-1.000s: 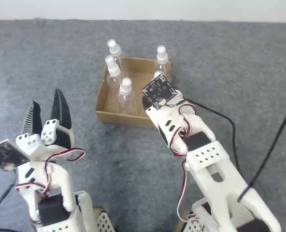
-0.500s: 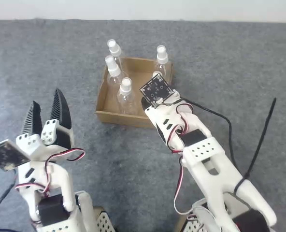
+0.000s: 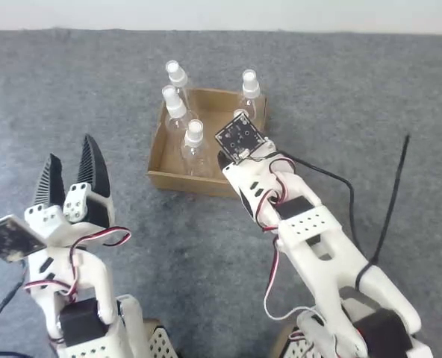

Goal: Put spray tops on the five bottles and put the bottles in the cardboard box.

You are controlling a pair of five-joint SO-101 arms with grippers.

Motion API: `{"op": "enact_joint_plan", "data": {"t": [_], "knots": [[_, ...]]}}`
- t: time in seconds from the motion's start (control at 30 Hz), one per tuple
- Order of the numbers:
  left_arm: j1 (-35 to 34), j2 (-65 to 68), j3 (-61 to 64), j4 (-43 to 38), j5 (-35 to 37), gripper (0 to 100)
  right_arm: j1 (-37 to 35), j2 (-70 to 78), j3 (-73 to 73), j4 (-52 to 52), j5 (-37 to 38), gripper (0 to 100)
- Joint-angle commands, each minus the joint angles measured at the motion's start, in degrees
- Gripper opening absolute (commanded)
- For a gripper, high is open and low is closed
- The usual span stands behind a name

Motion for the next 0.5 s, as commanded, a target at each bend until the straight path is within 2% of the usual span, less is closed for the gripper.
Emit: {"op": "enact_joint_plan", "data": {"t": [0.0,0.47], "knots": [[-0.1,-0.8,-0.5,-1.8,0.3,21,0.7,1.8,-5.6,-1.5,0.9,1.3],[-0.2,-0.8,-0.5,-1.8,0.3,21,0.7,5.8,-6.6,-3.0,1.0,1.6]]}}
